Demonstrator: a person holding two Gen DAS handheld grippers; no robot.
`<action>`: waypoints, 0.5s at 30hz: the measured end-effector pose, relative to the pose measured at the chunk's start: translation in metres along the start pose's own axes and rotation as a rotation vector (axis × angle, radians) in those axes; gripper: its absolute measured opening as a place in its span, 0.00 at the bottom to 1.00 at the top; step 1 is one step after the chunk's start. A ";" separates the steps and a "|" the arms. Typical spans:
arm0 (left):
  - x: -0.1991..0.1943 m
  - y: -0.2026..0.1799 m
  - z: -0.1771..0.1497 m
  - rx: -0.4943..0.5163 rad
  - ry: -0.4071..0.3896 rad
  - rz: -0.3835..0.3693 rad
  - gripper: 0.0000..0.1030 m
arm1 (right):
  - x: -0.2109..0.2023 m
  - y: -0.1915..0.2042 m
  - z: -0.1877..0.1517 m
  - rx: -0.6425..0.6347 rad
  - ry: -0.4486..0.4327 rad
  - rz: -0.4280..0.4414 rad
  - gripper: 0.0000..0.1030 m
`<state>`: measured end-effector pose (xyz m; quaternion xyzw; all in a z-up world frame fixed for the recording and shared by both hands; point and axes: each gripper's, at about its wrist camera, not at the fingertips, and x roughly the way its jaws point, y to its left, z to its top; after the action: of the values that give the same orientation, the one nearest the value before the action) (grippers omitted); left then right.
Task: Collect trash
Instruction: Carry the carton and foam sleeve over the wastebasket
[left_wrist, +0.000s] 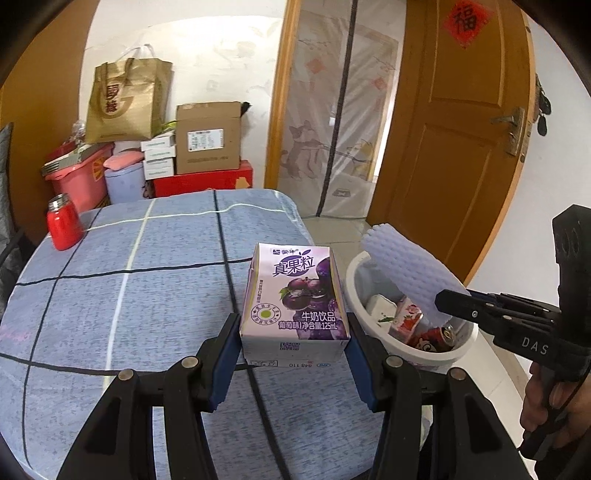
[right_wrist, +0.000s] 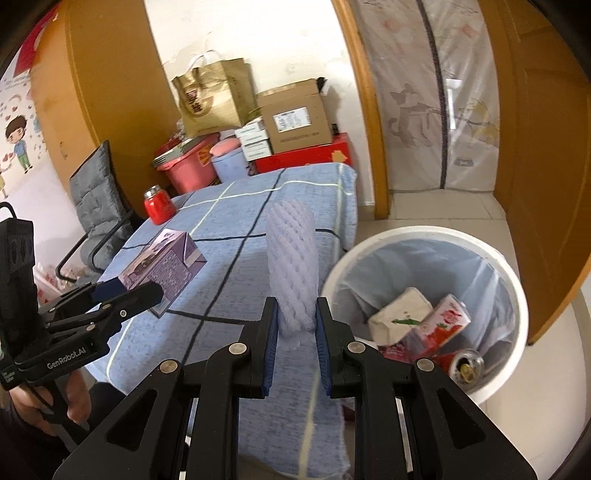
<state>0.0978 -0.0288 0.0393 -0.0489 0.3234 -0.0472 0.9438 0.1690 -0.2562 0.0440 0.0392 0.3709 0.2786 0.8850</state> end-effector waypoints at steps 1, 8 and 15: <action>0.002 -0.003 0.000 0.005 0.002 -0.006 0.53 | -0.002 -0.004 0.000 0.007 -0.002 -0.006 0.20; 0.019 -0.027 0.005 0.043 0.016 -0.052 0.53 | -0.014 -0.036 -0.004 0.067 -0.016 -0.062 0.20; 0.039 -0.052 0.009 0.085 0.036 -0.108 0.53 | -0.021 -0.065 -0.008 0.118 -0.017 -0.113 0.20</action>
<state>0.1311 -0.0849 0.0289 -0.0251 0.3350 -0.1124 0.9352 0.1814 -0.3231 0.0336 0.0725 0.3809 0.2058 0.8985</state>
